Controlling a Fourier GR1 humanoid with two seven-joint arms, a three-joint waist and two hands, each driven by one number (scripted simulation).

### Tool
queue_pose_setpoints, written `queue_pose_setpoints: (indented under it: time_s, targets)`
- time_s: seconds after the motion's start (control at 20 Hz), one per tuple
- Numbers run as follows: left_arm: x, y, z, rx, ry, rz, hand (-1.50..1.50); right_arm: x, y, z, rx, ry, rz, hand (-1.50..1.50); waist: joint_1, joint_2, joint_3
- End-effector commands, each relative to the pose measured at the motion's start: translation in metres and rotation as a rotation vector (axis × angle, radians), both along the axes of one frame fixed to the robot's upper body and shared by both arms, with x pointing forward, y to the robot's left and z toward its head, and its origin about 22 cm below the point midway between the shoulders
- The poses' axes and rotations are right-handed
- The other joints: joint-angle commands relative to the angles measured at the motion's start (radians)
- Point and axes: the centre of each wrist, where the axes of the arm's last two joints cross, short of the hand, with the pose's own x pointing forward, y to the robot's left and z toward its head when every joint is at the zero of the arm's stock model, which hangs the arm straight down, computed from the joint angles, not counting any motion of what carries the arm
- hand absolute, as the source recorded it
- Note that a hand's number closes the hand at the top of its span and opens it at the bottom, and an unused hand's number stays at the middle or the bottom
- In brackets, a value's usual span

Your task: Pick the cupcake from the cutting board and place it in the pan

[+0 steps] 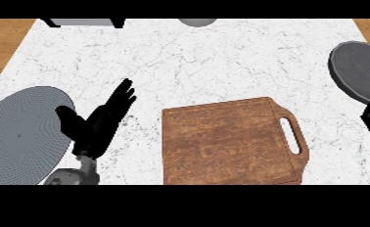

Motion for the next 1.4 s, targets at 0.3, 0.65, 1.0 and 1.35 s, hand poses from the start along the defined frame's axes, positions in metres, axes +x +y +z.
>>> queue_pose_setpoints:
  time_s: [0.3, 0.65, 1.0, 1.35]
  targets:
    - [0.014, -0.008, 0.014, -0.005, -0.021, -0.038, 0.00, 0.069, -0.020, -0.010, 0.103, -0.154, -0.223, 1.50, 0.041, 0.013, 0.004]
    - [0.010, -0.011, 0.010, -0.011, -0.030, -0.070, 0.00, 0.071, -0.037, -0.014, 0.095, -0.162, -0.258, 1.50, 0.062, 0.024, 0.007]
    - [0.010, -0.017, 0.001, -0.012, -0.026, -0.105, 0.00, 0.060, -0.049, -0.021, -0.088, 0.120, -0.340, -1.50, 0.091, 0.041, 0.005]
    - [0.009, -0.012, 0.000, -0.011, -0.030, -0.076, 0.00, 0.072, -0.032, -0.032, 0.084, 0.143, -0.230, -1.50, 0.079, 0.035, 0.010]
